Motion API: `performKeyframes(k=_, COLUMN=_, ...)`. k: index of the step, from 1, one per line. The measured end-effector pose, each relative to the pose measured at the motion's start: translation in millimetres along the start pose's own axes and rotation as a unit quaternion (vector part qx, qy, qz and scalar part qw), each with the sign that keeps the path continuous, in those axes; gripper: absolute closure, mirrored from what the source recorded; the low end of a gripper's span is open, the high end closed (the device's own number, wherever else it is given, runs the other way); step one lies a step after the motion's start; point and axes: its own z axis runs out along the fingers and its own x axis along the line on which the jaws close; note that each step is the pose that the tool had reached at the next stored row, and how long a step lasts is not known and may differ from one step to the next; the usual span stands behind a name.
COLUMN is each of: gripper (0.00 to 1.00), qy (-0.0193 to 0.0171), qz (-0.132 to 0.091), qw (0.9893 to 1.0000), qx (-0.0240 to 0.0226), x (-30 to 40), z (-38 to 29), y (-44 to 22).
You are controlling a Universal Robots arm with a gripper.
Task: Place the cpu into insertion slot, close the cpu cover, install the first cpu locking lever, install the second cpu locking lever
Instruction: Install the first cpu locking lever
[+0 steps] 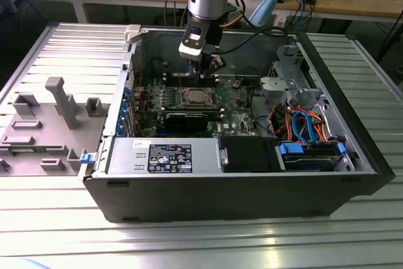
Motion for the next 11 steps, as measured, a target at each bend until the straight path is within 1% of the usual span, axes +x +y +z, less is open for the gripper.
performKeyframes(k=1, gripper=0.89, qy=0.0000, qz=-0.002, qw=1.0000, qx=0.0000, x=0.0, z=-1.2, y=0.0)
performKeyframes(k=3, gripper=0.89, qy=-0.0001, qz=-0.007, qw=1.0000, qx=-0.0003, x=0.0, z=-1.4, y=0.0)
performKeyframes(k=6, gripper=0.89, qy=-0.0005, qz=-0.024, qw=0.9997, qx=-0.0004, x=0.0, z=-1.5, y=0.0)
performKeyframes(k=8, gripper=0.89, qy=-0.0009, qz=-0.041, qw=0.9992, qx=-0.0006, x=0.0, z=-1.6, y=0.0)
performKeyframes(k=10, gripper=0.89, qy=-0.0013, qz=-0.061, qw=0.9982, qx=-0.0009, x=0.0, z=-1.6, y=0.0)
performKeyframes(k=11, gripper=0.89, qy=-0.0015, qz=-0.066, qw=0.9978, qx=-0.0009, x=0.0, z=-1.6, y=0.0)
